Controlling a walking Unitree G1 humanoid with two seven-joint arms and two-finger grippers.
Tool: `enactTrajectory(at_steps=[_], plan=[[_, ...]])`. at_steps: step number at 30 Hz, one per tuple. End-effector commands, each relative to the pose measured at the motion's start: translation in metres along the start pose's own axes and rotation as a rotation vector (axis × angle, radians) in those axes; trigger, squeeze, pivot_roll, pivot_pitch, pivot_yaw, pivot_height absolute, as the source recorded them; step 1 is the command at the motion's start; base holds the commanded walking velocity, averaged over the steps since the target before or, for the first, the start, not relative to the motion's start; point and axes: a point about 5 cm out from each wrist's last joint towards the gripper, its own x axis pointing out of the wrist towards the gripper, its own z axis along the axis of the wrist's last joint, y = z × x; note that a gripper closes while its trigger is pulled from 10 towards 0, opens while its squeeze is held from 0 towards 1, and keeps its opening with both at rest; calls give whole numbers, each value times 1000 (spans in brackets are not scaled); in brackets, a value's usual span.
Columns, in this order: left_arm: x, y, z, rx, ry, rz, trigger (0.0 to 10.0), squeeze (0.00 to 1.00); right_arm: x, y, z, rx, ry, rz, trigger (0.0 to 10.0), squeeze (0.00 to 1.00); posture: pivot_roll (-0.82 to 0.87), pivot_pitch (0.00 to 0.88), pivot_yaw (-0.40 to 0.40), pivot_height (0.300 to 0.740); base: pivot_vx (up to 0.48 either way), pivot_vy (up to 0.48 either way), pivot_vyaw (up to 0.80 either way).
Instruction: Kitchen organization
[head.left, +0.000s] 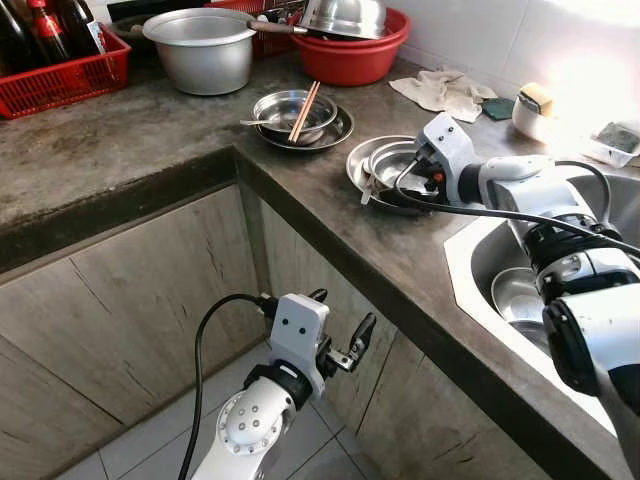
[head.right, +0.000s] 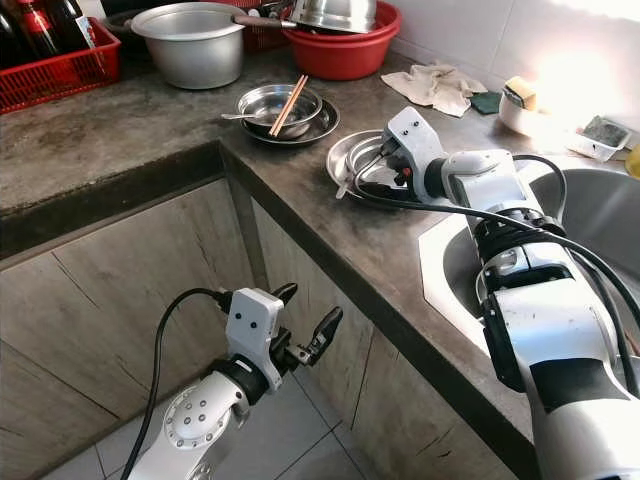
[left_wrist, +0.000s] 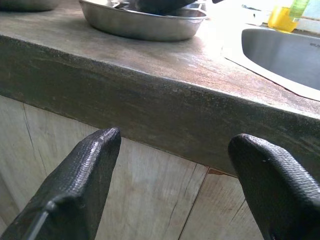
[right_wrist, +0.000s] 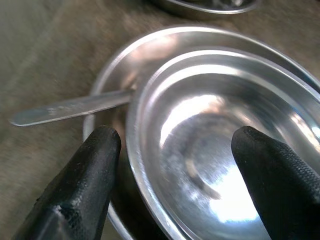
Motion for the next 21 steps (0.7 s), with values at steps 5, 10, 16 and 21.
enactTrajectory(at_steps=[5,10,16,21], plan=[[1,-2,-1,0,2,-4,10000,0,-3,-5,0,-30,29,-31,10000,0,50,110,-68,740,0,0,0],[1,-2,-2,0,3,-6,10000,0,-2,-4,5,-46,18,-32,10000,0,52,110,-68,740,0,0,0],[1,-2,-2,-1,4,-7,10000,0,1,-2,7,-71,24,-20,10000,0,49,112,-66,740,0,0,0],[2,-2,-2,-2,3,-3,10000,0,3,1,9,-99,40,-11,10000,0,48,121,-70,740,0,0,0]])
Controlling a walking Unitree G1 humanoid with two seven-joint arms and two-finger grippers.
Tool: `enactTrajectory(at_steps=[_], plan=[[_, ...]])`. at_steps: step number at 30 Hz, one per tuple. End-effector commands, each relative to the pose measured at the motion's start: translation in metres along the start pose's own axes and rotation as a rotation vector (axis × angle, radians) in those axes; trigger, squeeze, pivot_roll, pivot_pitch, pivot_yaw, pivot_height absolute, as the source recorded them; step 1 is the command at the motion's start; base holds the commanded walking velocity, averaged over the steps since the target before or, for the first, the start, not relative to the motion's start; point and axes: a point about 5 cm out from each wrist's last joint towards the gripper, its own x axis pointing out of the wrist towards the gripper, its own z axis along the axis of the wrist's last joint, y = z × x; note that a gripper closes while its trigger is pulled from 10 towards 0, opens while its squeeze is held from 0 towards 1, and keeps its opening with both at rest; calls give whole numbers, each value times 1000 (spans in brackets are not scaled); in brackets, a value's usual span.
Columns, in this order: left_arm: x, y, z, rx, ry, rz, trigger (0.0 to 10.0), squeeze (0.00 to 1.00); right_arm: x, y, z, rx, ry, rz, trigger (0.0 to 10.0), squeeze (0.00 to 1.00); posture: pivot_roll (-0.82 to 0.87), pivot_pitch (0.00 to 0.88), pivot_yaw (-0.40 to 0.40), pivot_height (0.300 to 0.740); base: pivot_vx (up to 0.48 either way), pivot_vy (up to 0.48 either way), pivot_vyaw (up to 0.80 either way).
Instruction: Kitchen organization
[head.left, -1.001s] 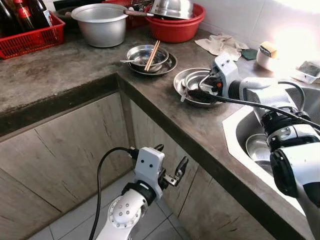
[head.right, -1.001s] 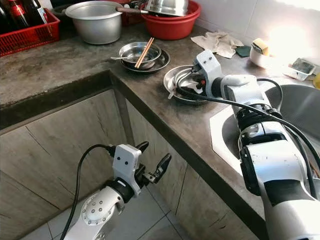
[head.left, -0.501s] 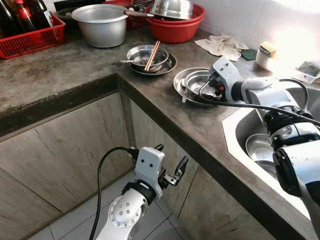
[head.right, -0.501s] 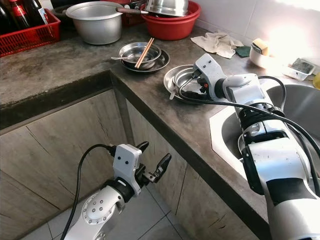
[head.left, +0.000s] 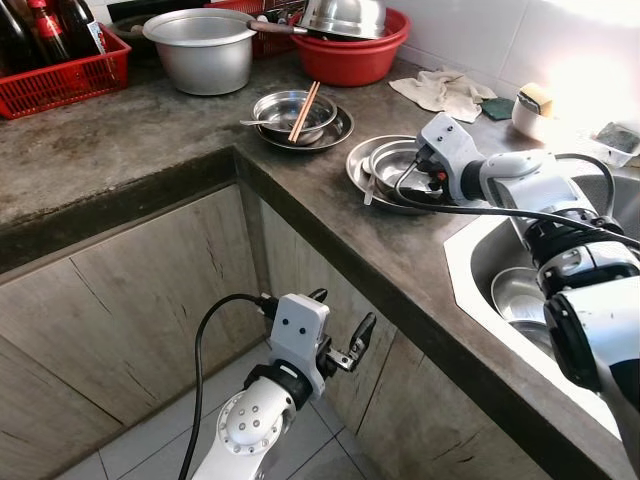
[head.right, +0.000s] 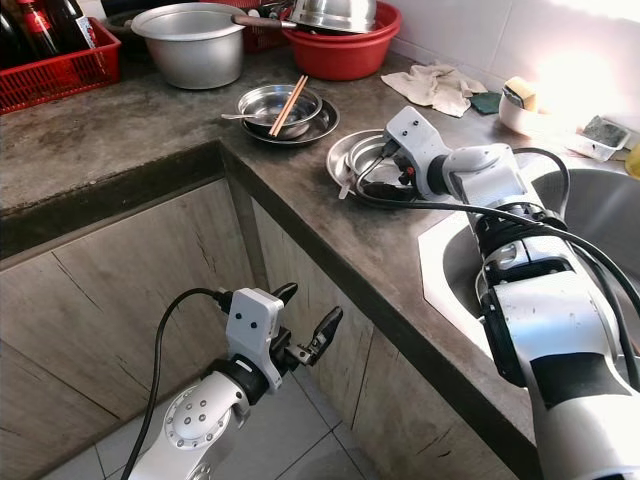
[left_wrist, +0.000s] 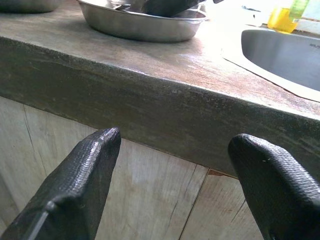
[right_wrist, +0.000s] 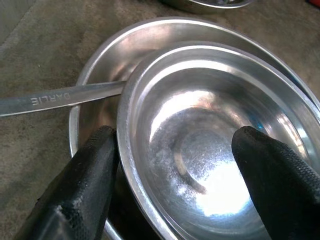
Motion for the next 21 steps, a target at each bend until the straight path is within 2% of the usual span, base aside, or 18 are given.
enactTrajectory(at_steps=[1,15,16,17,18,21], plan=[[2,-2,-2,-2,5,-5,10000,0,1,1,5,-35,17,11,10000,0,48,121,-70,740,0,0,0],[2,-1,-1,-3,2,4,10000,0,6,1,10,-78,83,-43,10000,0,45,125,-73,740,0,0,0],[2,-1,-1,-3,2,4,10000,0,7,2,10,-81,87,-38,8353,0,45,126,-74,740,0,0,0],[2,-1,-1,-4,1,4,10000,0,7,3,10,-83,89,-34,8353,0,45,126,-74,740,0,0,0],[2,-1,-1,-4,1,4,10000,0,8,4,10,-88,94,-32,0,0,45,126,-73,740,0,0,0],[3,-1,-1,-4,1,5,10000,0,8,4,10,-87,93,-30,0,0,46,125,-75,740,0,0,0]])
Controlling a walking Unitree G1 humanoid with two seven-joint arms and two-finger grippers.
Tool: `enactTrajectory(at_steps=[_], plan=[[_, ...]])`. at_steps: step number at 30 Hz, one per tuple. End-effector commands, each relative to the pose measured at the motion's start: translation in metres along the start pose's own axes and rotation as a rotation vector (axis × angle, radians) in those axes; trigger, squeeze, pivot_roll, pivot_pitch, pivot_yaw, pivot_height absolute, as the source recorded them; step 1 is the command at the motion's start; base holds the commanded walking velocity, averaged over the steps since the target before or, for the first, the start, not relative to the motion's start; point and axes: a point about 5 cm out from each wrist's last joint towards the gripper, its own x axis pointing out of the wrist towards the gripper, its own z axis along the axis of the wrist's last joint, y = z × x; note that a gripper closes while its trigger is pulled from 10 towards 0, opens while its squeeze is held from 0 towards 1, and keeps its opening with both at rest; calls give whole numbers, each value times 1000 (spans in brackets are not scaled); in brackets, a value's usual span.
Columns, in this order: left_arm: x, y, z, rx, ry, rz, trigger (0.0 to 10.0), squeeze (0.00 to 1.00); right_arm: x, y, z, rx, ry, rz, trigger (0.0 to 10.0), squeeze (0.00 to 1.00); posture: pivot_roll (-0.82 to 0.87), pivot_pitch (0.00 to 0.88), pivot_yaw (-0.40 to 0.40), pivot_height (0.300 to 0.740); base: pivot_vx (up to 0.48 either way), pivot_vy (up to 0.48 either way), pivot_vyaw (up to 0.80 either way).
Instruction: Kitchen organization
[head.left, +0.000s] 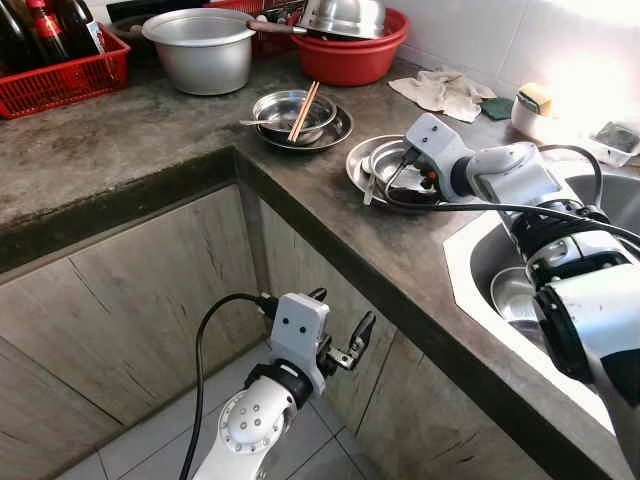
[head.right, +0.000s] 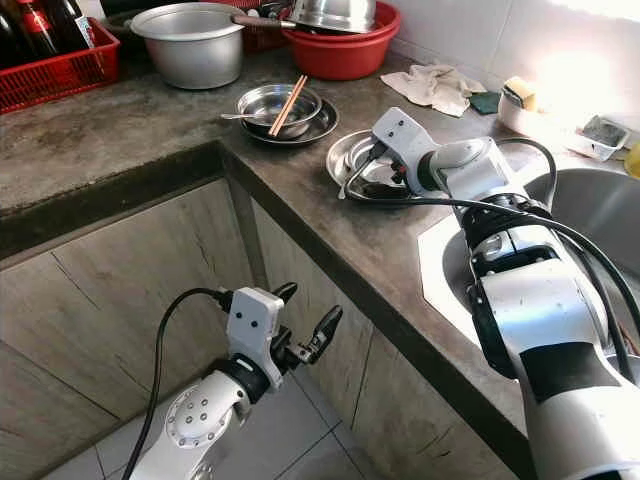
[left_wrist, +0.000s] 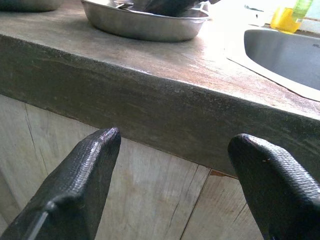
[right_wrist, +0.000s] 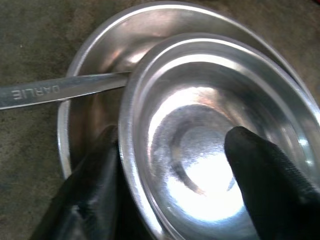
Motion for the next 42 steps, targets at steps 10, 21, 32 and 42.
enactTrajectory(at_steps=[10,21,32,42], plan=[[2,-1,0,-2,-3,1,10000,0,-1,-3,12,11,-29,-18,0,0,43,125,-73,740,0,0,0],[3,0,0,0,-5,8,10000,0,-6,-9,24,57,-123,-73,0,0,46,121,-74,740,0,0,0],[4,3,2,8,-27,31,10000,0,-34,-29,45,275,-588,-408,0,0,57,90,-67,740,0,0,0],[8,15,7,36,-69,79,10000,0,-80,16,20,352,-867,-633,0,0,50,60,-52,740,0,0,0]])
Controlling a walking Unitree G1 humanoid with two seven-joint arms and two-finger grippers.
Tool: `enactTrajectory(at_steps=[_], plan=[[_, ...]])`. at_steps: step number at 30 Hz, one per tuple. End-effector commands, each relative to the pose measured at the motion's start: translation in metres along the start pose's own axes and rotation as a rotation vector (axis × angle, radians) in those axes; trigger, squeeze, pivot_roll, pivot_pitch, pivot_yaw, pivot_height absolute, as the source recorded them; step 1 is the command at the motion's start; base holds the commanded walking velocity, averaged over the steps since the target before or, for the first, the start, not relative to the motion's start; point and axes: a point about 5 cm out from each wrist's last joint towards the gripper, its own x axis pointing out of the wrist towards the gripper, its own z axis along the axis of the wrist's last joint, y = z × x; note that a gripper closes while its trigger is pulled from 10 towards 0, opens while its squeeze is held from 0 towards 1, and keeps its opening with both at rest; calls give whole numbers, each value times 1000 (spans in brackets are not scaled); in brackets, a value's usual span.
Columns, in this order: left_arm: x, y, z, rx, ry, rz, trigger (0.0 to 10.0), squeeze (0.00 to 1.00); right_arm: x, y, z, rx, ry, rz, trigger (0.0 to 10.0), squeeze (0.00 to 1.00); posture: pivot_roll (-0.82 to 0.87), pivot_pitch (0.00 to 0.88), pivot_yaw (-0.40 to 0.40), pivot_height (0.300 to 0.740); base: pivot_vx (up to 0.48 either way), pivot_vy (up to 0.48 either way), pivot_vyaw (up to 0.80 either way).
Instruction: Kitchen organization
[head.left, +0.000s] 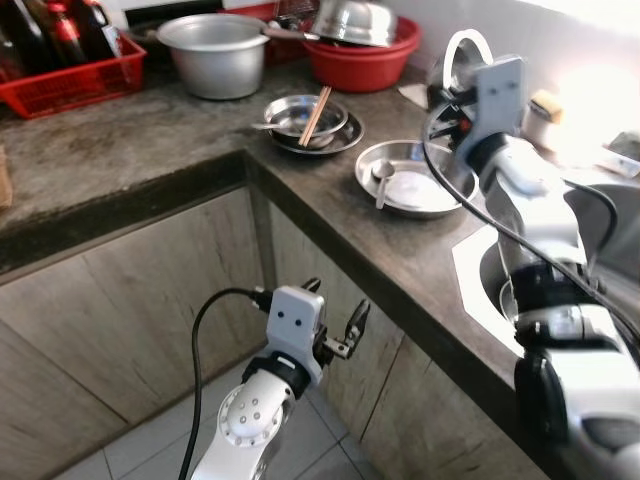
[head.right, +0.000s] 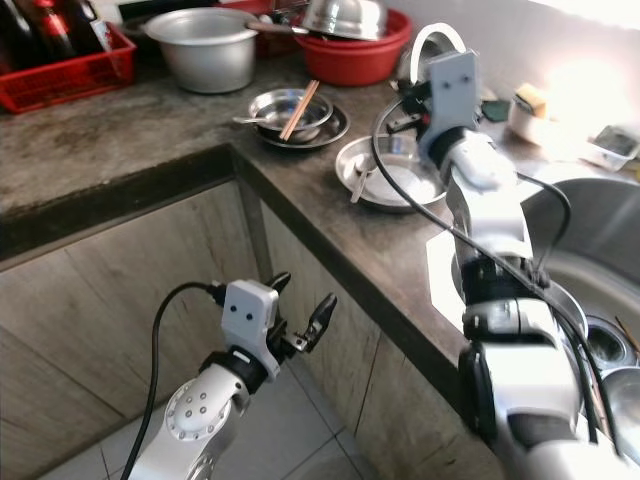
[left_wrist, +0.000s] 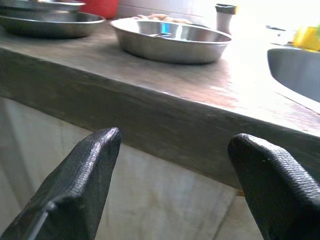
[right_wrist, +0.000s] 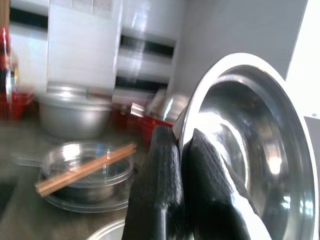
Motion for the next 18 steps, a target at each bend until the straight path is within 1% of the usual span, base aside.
enactTrajectory(at_steps=[1,4,5,7,8,9,10,11,13,18], plan=[[2,4,1,13,-9,15,10000,0,-12,-3,19,5,-88,-64,0,0,46,53,-48,740,0,0,0],[3,7,4,23,-25,26,10000,0,-34,4,21,22,-110,-101,0,0,44,43,-46,740,0,0,0],[3,10,5,28,-31,36,10000,0,-46,10,20,26,-108,-107,0,0,43,40,-45,740,0,0,0],[4,11,5,27,-34,41,10000,0,-52,14,18,24,-102,-109,0,0,42,35,-42,740,0,0,0],[4,13,7,31,-41,48,10000,0,-59,16,16,28,-92,-118,0,0,40,33,-39,740,0,0,0],[5,15,8,38,-50,57,10000,0,-71,20,13,15,-72,-134,0,0,39,29,-36,740,0,0,0],[5,15,8,38,-50,57,10000,0,-71,20,13,15,-72,-134,0,0,39,29,-36,740,0,0,0],[5,16,9,41,-52,58,10000,0,-78,22,12,0,-57,-145,0,0,39,28,-36,740,0,0,0],[6,17,10,46,-59,61,10000,0,-92,28,8,1,-22,-155,0,0,37,26,-34,740,0,0,0],[6,19,12,49,-66,72,10000,0,-109,34,-2,-36,46,-162,0,0,36,22,-35,740,0,0,0]])
